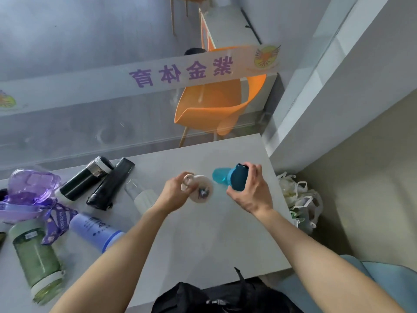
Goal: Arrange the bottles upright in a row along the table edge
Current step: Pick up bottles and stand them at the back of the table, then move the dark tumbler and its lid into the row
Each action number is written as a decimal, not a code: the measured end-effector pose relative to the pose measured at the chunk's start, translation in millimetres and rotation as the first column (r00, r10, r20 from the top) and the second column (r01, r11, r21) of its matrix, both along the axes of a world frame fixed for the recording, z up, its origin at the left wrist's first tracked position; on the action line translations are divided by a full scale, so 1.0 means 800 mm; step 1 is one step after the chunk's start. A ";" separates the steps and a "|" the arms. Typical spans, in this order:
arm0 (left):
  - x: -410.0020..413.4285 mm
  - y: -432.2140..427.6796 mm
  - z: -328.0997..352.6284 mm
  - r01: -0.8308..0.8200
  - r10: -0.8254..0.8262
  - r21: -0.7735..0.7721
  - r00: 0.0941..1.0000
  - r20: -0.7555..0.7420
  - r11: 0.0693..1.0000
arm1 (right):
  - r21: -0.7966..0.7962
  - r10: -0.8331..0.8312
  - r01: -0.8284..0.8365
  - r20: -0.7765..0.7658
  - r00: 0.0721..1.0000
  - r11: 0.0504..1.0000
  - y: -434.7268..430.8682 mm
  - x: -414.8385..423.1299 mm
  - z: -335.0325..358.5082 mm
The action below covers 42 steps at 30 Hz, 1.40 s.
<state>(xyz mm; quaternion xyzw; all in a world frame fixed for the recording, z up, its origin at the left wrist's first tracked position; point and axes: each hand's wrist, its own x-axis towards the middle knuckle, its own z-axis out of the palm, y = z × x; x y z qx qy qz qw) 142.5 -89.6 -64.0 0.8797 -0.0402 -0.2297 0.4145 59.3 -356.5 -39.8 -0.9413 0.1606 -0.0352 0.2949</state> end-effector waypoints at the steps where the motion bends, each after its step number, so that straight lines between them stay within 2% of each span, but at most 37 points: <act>1: 0.003 -0.005 0.000 -0.099 0.094 -0.068 0.994 -0.061 0.993 | -0.007 0.005 -0.005 0.040 0.999 1.000 -0.006 0.007 0.005; 4: 0.009 -0.029 -0.003 -0.304 0.268 -0.176 0.942 -0.204 0.936 | -0.055 0.062 -0.057 0.091 0.994 0.997 -0.024 0.023 0.010; 10: 0.006 -0.062 -0.017 -0.462 0.353 -0.240 0.852 -0.386 0.854 | -0.096 0.174 -0.169 0.049 0.983 0.981 -0.056 0.029 0.005; 15: -0.003 -0.058 -0.014 -0.498 0.388 -0.231 0.834 -0.393 0.836 | -0.111 0.218 -0.220 -0.035 0.975 0.969 -0.063 0.018 -0.001; 17: -0.003 -0.053 -0.011 -0.485 0.382 -0.233 0.844 -0.376 0.843 | -0.147 0.184 -0.188 -0.037 0.982 0.971 -0.062 0.017 0.006; 19: -0.005 -0.042 -0.002 -0.459 0.380 -0.228 0.869 -0.319 0.859 | -0.184 0.144 -0.121 0.117 0.983 0.976 -0.058 0.015 0.024; 21: -0.008 -0.023 0.006 -0.459 0.413 -0.214 0.882 -0.227 0.863 | -0.202 0.161 -0.094 0.352 0.922 0.975 -0.046 0.016 0.046; 23: -0.011 0.007 0.013 -0.496 0.473 -0.206 0.868 -0.153 0.844 | -0.240 0.272 -0.165 0.534 0.800 0.957 -0.015 0.023 0.062; 25: -0.017 0.046 0.020 -0.528 0.519 -0.172 0.849 -0.094 0.832 | -0.259 0.424 -0.337 0.586 0.690 0.905 0.033 0.028 0.067; 27: -0.026 0.089 0.025 -0.545 0.545 -0.104 0.838 -0.035 0.832 | -0.242 0.561 -0.520 0.528 0.637 0.819 0.090 0.024 0.062; 28: -0.033 0.110 0.028 -0.552 0.553 -0.062 0.833 -0.004 0.832 | -0.209 0.600 -0.580 0.473 0.645 0.788 0.119 0.020 0.056; 31: -0.055 0.167 0.034 -0.568 0.561 0.087 0.823 0.093 0.818 | -0.069 0.646 -0.646 0.187 0.740 0.760 0.192 0.015 0.028; 35: -0.075 0.227 0.037 -0.572 0.554 0.228 0.820 0.142 0.788 | 0.005 0.586 -0.595 -0.171 0.792 0.804 0.260 0.027 -0.013; 39: -0.067 0.280 0.035 -0.478 0.430 0.389 0.878 0.209 0.787 | -0.008 0.429 -0.464 -0.367 0.825 0.886 0.312 0.044 -0.046; 42: -0.046 0.306 0.029 -0.373 0.302 0.469 0.927 0.221 0.800 | 0.008 0.350 -0.379 -0.403 0.846 0.925 0.336 0.050 -0.063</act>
